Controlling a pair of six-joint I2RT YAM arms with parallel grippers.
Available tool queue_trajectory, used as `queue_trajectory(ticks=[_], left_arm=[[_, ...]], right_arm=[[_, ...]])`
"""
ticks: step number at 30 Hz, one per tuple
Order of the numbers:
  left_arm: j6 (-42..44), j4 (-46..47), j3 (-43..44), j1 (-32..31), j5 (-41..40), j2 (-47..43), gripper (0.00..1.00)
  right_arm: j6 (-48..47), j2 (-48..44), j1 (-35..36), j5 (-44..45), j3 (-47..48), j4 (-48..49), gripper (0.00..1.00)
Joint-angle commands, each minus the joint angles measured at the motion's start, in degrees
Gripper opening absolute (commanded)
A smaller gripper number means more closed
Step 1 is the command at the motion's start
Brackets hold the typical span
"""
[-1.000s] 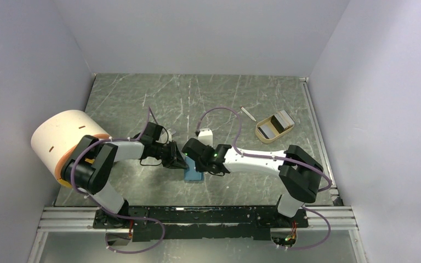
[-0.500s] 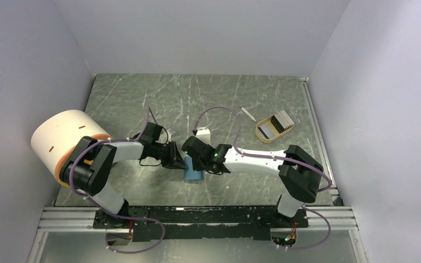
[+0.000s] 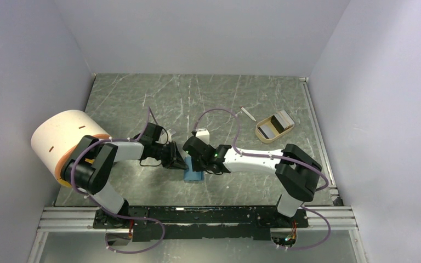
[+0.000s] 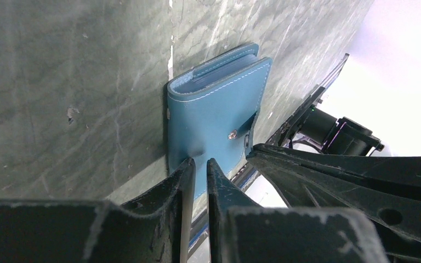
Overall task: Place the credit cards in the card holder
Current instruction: Close the card holder at the center of the board.
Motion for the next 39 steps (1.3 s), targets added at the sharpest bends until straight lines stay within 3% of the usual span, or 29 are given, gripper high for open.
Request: queue_trajectory(ticks=[1, 24, 28, 32, 39], left_arm=[[-0.5, 1.8, -1.2, 0.0, 0.4, 0.8, 0.2], [-0.8, 1.5, -1.6, 0.0, 0.1, 0.3, 0.19], [-0.6, 1.2, -1.0, -0.1, 0.3, 0.6, 0.19], [-1.1, 0.6, -0.6, -0.1, -0.3, -0.9, 0.19], [-2.1, 0.4, 1.2, -0.1, 0.0, -2.7, 0.18]], right_arm=[[-0.5, 1.5, -0.5, -1.1, -0.5, 2.2, 0.0], [-2.1, 2.7, -1.9, -2.9, -2.9, 5.6, 0.0], [-3.7, 0.3, -2.0, -5.3, -0.6, 4.4, 0.21], [-3.6, -4.0, -2.1, -5.6, -0.7, 3.7, 0.34], [-3.9, -8.1, -3.6, -4.9, -5.3, 4.1, 0.26]])
